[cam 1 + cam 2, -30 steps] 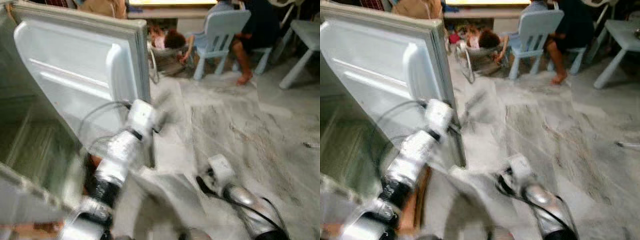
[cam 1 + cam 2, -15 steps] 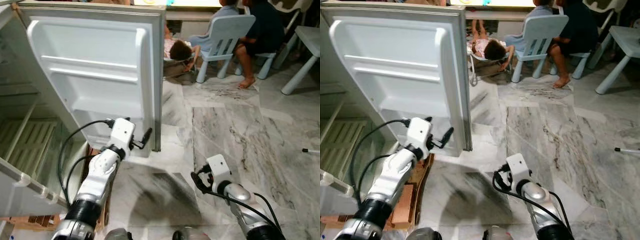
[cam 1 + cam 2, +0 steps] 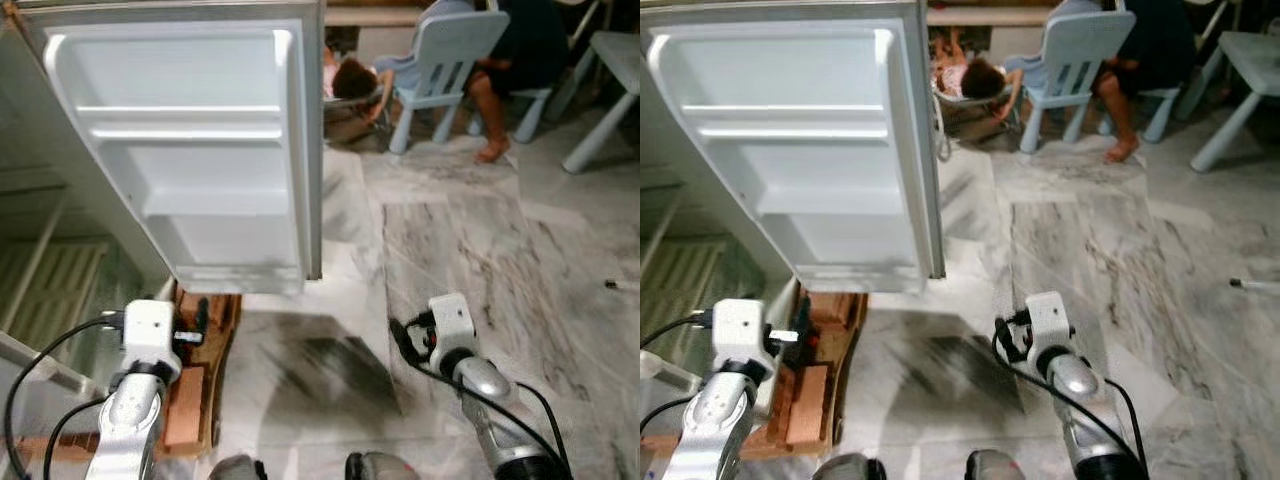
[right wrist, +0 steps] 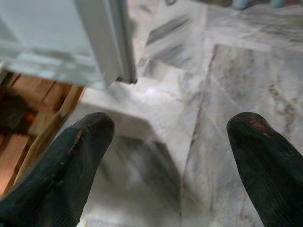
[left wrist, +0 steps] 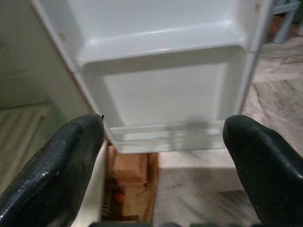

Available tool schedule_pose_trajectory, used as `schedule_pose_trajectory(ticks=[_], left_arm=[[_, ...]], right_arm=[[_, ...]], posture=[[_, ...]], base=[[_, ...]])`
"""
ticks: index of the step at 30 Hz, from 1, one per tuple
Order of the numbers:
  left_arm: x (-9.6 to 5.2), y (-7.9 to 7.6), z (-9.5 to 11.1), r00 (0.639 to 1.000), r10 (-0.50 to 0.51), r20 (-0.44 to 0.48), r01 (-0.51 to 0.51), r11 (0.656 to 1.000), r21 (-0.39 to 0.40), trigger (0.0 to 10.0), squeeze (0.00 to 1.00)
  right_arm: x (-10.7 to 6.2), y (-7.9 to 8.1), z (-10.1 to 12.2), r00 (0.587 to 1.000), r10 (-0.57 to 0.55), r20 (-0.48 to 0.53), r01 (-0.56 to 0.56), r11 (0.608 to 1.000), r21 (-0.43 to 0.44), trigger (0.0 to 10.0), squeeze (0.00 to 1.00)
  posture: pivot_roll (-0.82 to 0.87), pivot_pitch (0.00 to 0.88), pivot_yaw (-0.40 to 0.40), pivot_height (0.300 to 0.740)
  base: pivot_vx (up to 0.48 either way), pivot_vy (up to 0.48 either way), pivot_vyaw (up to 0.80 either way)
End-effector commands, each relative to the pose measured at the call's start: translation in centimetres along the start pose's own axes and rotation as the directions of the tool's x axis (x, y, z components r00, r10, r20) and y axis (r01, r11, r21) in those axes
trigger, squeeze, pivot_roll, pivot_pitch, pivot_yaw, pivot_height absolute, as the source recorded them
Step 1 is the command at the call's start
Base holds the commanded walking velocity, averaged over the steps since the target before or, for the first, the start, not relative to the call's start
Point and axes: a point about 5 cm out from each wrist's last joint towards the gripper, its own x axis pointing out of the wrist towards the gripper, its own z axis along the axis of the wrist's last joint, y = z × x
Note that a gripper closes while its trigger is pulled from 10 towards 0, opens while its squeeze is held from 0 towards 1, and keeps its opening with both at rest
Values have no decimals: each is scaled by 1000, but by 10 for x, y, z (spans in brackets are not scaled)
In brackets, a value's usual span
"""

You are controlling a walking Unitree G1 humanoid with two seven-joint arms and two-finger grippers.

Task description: Restocking fridge

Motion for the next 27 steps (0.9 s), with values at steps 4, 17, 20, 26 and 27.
schedule_pose_trajectory(ticks=[4, 17, 20, 26, 27], left_arm=[[9, -14, 9, 999, -23, 32, 23, 1000, -11, 10000, 0], [24, -25, 18, 997, -40, 58, 41, 999, -14, 10000, 0], [27, -29, 19, 997, -55, 56, 56, 998, -12, 10000, 0], [34, -33, 20, 995, -82, 59, 82, 997, 8, 10000, 0], [36, -33, 21, 995, -82, 61, 82, 997, 12, 10000, 0]], right_arm=[[2, 0, 8, 999, -6, 32, 6, 1000, 5, 10000, 0], [7, 3, 16, 997, -2, 73, 4, 1000, -17, 10000, 0], [8, 4, 16, 997, 2, 73, 0, 1000, -20, 10000, 0], [12, 4, 20, 996, 5, 84, -3, 1000, -29, 10000, 0], [12, 4, 21, 996, 5, 86, -2, 1000, -30, 10000, 0]], posture=[[-21, 53, 0, 740], [-30, 40, 0, 740], [-28, 38, -3, 740], [-29, 30, -5, 740], [-29, 29, -5, 740]], base=[[313, 0, -619], [357, 0, -65], [375, 0, 0], [371, 0, 0], [368, 0, 0]])
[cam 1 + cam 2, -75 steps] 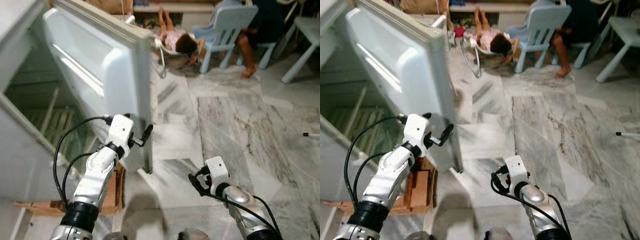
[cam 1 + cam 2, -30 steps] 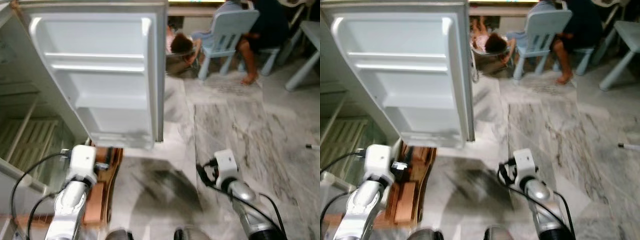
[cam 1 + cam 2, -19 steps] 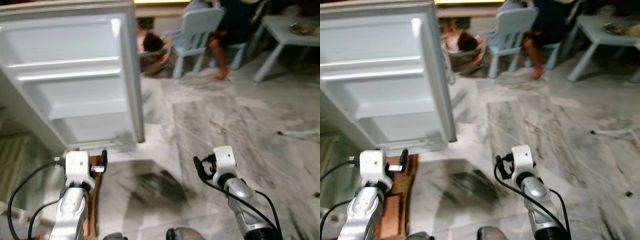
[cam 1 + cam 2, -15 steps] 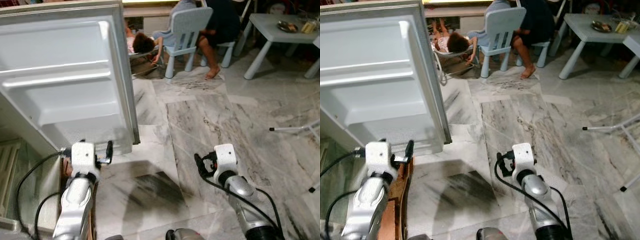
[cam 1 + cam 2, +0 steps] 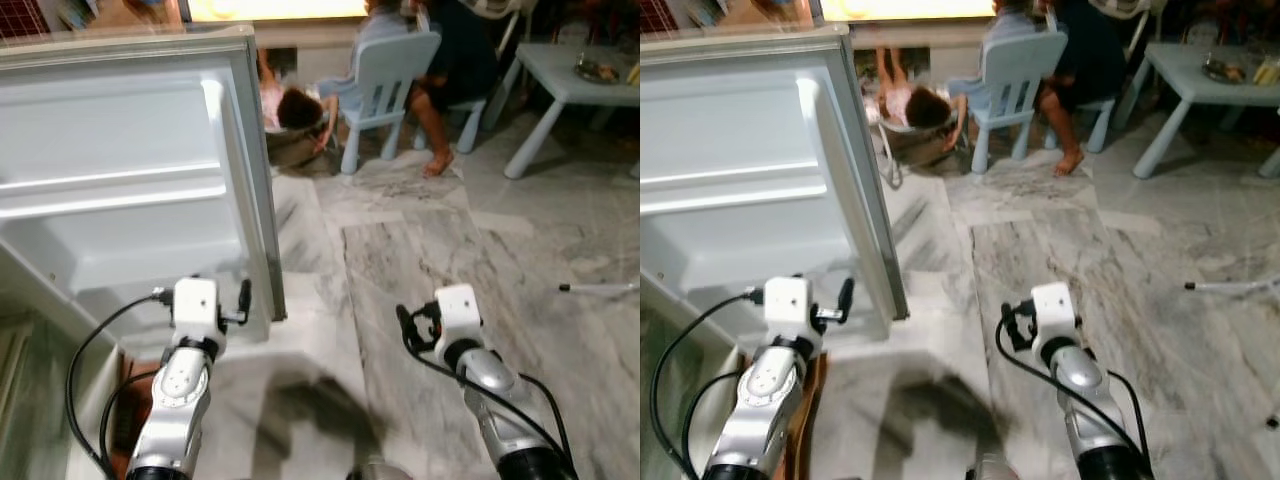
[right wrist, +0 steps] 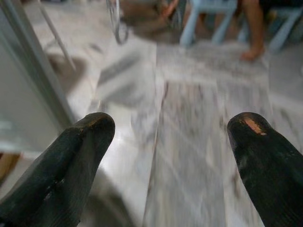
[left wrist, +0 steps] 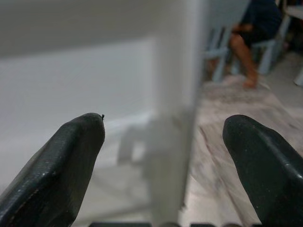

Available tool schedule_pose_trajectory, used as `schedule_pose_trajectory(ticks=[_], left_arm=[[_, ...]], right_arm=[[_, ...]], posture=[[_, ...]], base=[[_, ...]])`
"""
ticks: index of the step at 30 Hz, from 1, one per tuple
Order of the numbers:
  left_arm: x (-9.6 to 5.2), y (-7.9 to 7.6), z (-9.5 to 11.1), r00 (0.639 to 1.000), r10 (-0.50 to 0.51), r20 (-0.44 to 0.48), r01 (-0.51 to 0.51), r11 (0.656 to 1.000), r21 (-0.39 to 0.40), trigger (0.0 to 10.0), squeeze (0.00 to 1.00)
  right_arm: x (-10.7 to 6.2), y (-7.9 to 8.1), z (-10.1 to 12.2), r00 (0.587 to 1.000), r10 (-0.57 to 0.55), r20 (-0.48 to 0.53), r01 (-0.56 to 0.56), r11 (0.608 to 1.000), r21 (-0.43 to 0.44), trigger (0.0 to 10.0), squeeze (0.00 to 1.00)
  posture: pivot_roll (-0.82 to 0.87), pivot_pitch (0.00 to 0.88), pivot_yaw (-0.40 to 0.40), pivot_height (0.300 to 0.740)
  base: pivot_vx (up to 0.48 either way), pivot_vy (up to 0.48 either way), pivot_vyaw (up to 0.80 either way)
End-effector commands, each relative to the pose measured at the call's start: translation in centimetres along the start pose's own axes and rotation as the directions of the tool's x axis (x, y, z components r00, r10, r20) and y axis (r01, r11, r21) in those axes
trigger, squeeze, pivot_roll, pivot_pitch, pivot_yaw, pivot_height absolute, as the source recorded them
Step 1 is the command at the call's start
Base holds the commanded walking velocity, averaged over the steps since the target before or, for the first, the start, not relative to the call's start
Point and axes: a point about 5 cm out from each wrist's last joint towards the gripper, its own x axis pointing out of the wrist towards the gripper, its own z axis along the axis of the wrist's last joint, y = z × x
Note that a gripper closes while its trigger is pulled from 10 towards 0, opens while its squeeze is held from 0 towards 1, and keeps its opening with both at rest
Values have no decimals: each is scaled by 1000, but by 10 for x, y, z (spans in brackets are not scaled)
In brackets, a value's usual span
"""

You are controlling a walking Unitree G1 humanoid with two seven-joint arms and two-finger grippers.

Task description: Restocking fridge

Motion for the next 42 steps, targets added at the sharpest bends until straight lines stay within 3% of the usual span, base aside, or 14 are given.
schedule_pose_trajectory(ticks=[1, 11, 17, 23, 27, 30, 32, 33, 35, 38, 42], left_arm=[[0, 9, -6, 999, 30, -27, -29, 999, 20, 10000, 0], [23, -3, 0, 1000, 1, -20, 0, 999, 34, 10000, 0], [27, -7, -1, 1000, -6, -21, 8, 998, 69, 10000, 0], [20, 4, -6, 999, 21, -33, -17, 993, 114, 10000, 0], [4, 27, -2, 998, 64, -27, -60, 988, 144, 10000, 0], [-5, 43, -9, 987, 148, -54, -142, 984, 111, 10000, 0], [-5, 43, -9, 987, 148, -54, -142, 984, 111, 10000, 0], [-13, 48, -16, 979, 189, -82, -182, 980, 86, 10000, 0], [-16, 48, -18, 977, 193, -92, -185, 979, 83, 10000, 0], [-18, 36, -21, 986, 138, -97, -126, 984, 126, 10000, 0], [-16, 29, -18, 983, 171, -74, -165, 983, 74, 10000, 0]], right_arm=[[2, 7, -1, 1000, 13, -4, -13, 1000, 4, 10000, 0], [5, 7, 1, 1000, 11, 6, -11, 1000, 2, 10000, 0], [5, 8, 1, 1000, 12, 6, -12, 1000, -1, 10000, 0], [4, 10, -1, 999, 32, 4, -32, 999, -16, 10000, 0], [5, 12, 6, 999, 51, 16, -51, 998, -34, 10000, 0], [8, 10, 8, 999, 39, 9, -39, 999, -22, 10000, 0], [8, 10, 8, 999, 39, 9, -39, 999, -22, 10000, 0], [10, 11, 7, 999, 35, -12, -35, 999, -2, 10000, 0], [11, 12, 6, 999, 37, -21, -36, 999, 5, 10000, 0], [21, 18, 12, 998, 56, -23, -56, 998, 4, 10000, 0], [23, 18, 20, 998, 52, 16, -53, 999, 1, 10000, 0]], posture=[[-29, 29, -5, 740], [-33, 30, -1, 740], [-38, 31, -1, 740], [13, 42, -6, 740], [52, 73, 6, 740], [48, 104, 11, 740], [48, 104, 11, 740], [46, 111, -27, 740], [46, 111, -27, 740], [50, 118, -29, 740], [48, 78, -29, 740]], base=[[368, 0, 0], [356, 0, 0], [142, 0, 0], [0, 0, 0], [0, 0, 0], [0, 0, 0], [0, 0, 0], [0, 0, 0], [0, 0, 0], [0, 0, 0], [0, 0, 0]])
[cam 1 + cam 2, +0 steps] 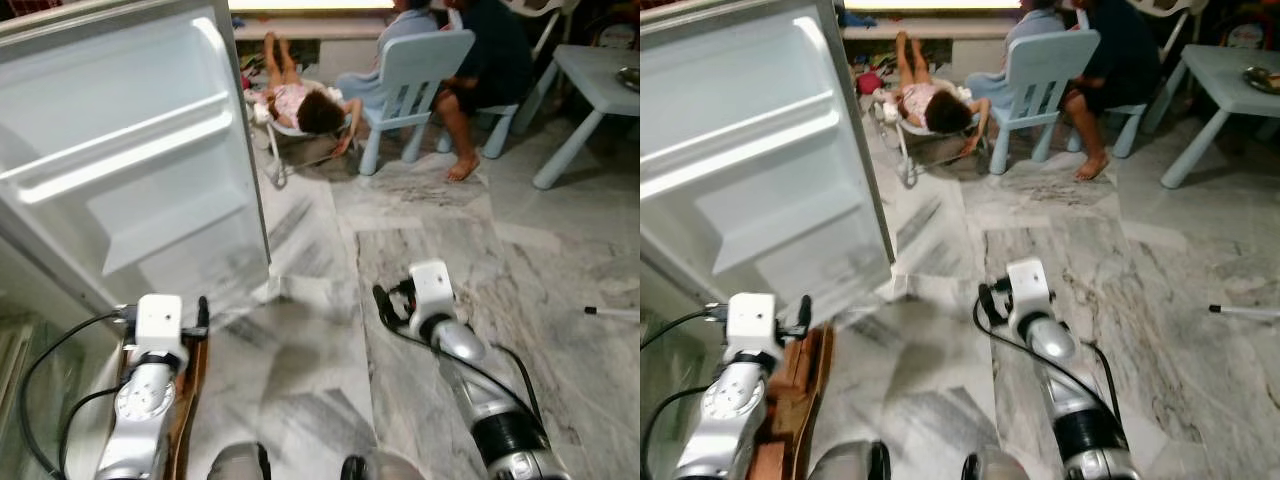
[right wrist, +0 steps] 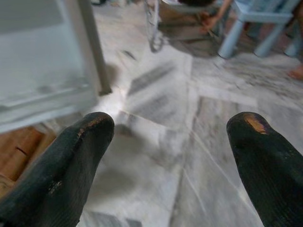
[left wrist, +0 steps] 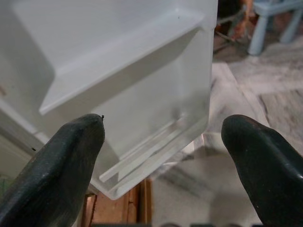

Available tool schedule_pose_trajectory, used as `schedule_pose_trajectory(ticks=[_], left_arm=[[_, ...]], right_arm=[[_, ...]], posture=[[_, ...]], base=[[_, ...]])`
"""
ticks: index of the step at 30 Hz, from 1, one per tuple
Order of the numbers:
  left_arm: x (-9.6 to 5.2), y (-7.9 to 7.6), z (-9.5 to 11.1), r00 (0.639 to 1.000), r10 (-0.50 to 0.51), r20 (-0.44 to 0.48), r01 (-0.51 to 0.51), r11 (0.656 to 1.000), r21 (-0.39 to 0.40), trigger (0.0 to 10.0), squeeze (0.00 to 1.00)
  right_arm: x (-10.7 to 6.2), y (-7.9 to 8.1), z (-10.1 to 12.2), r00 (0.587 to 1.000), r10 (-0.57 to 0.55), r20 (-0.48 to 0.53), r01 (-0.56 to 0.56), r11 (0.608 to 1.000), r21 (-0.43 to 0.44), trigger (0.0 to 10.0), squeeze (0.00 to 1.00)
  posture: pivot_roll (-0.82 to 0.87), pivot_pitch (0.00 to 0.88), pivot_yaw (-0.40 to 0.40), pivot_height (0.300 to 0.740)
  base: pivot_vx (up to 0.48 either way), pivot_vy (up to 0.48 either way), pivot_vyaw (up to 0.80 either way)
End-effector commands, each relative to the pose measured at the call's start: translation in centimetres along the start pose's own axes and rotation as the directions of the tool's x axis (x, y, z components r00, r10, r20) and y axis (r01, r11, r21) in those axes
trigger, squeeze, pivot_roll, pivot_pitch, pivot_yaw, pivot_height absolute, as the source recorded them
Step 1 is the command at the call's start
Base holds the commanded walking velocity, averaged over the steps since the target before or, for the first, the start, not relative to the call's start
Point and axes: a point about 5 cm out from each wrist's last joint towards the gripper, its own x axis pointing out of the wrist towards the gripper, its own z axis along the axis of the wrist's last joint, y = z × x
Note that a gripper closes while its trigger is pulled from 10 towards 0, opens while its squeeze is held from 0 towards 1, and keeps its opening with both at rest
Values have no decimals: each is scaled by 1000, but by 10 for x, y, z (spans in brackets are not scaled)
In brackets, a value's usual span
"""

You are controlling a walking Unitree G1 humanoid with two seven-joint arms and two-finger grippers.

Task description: Restocking fridge

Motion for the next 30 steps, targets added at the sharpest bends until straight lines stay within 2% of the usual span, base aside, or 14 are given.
schedule_pose_trajectory(ticks=[1, 6, 8, 13, 15, 19, 23, 28, 30], left_arm=[[2, 0, 7, 999, 16, 34, -17, 1000, 8, 10000, 0], [4, -6, 10, 998, -14, 57, 13, 1000, 28, 10000, 0], [3, -14, 12, 996, -60, 61, 58, 998, 40, 10000, 0], [-1, -23, 12, 991, -115, 72, 112, 993, 43, 10000, 0], [-1, -23, 13, 991, -112, 75, 110, 993, 34, 10000, 0], [-6, -11, 4, 999, -35, 25, 36, 998, -45, 10000, 0], [-8, -7, -1, 999, -33, 10, 34, 999, -41, 10000, 0], [-5, -6, 1, 999, -24, 26, 26, 998, -60, 10000, 0], [-3, -7, 8, 997, -39, 63, 42, 997, -58, 10000, 0]], right_arm=[[-2, -6, 1, 1000, -23, 9, 23, 1000, -3, 10000, 0], [-6, -7, 0, 999, -36, 19, 36, 999, -23, 10000, 0], [-10, -9, -7, 999, -39, 12, 39, 999, -18, 10000, 0], [-12, -10, -14, 997, -74, 4, 74, 997, 14, 10000, 0], [-12, -9, -12, 997, -73, 11, 73, 997, 16, 10000, 0], [-14, -8, -13, 997, -71, 11, 71, 997, 13, 10000, 0], [-14, -14, -19, 996, -92, -13, 93, 995, 37, 10000, 0], [-9, -10, -7, 994, -91, 59, 88, 994, 64, 10000, 0], [-8, -11, 6, 986, -110, 128, 102, 992, 70, 10000, 0]], posture=[[41, 76, -23, 740], [2, 58, -36, 740], [8, 64, -1, 740], [12, 54, 7, 740], [12, 54, 7, 740], [-16, 54, 22, 740], [-12, 51, 8, 740], [-17, 27, 0, 740], [-28, 37, -1, 740]], base=[[0, 0, 0], [0, 0, 0], [0, 0, 0], [0, 0, -320], [0, 0, -800], [0, 0, -164], [0, 0, 0], [0, 0, 0], [0, -120, -669]])
